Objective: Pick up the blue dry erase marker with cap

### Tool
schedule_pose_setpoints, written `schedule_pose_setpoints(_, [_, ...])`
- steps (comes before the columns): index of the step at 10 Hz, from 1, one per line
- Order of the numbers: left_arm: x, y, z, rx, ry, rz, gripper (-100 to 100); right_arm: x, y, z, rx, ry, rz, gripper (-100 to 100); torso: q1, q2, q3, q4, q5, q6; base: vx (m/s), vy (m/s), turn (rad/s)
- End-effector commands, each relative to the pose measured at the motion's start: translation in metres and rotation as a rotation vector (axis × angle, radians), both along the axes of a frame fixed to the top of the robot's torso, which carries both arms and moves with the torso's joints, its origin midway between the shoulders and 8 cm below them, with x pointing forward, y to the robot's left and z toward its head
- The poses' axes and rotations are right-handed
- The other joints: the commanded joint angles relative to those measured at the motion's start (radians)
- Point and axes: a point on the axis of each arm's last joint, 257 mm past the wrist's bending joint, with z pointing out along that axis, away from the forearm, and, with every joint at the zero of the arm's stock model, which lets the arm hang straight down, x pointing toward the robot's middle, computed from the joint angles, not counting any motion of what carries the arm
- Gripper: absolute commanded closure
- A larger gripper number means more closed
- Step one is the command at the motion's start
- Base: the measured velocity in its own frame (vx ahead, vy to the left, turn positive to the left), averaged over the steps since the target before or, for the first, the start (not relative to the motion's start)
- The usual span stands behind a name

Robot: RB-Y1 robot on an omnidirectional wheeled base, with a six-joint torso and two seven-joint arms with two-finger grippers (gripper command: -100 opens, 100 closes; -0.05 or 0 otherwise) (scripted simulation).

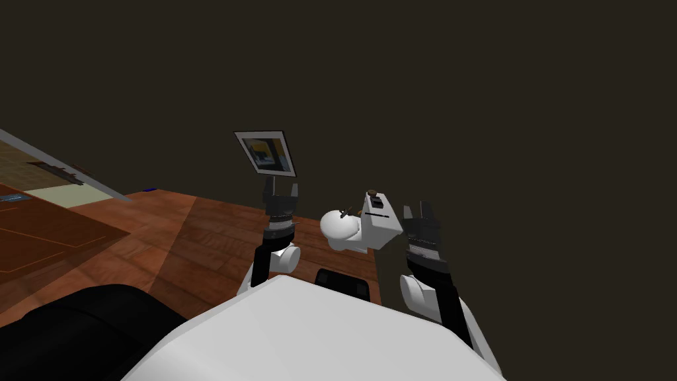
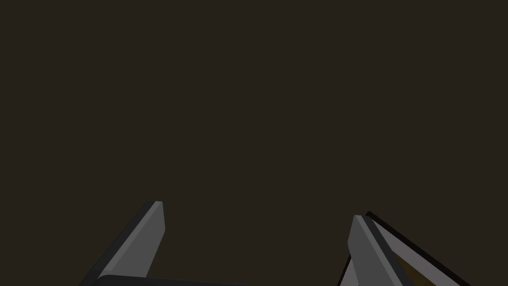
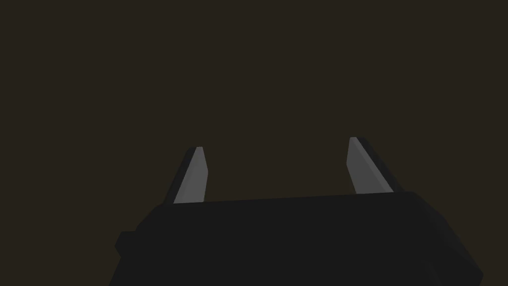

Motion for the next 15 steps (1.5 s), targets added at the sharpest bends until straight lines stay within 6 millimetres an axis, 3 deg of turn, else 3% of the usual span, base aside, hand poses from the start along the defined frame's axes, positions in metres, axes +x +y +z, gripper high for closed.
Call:
schedule_pose_setpoints(1, [0.0, 0.0, 0.0, 0.0, 0.0, 0.0, 0, 0.004, 0.006, -0.009, -0.075, 0.025, 0.007, -100, 0.0, 0.0, 0.0, 0.0, 0.0, 0.0, 0.012, 0.025, 0.046])
schedule_pose_setpoints(8, [0.0, 0.0, 0.0, 0.0, 0.0, 0.0, 0, 0.025, 0.028, -0.065, -0.493, 0.13, 0.0, -100, 0.003, -0.004, -0.002, -0.001, 0.001, 0.0, 0.041, 0.054, 0.053])
schedule_pose_setpoints(15, [0.0, 0.0, 0.0, 0.0, 0.0, 0.0, 0, 0.036, 0.028, -0.11, -0.849, 0.175, -0.01, -100, 0.003, -0.004, -0.002, -0.001, 0.001, 0.0, 0.045, 0.045, 0.045])
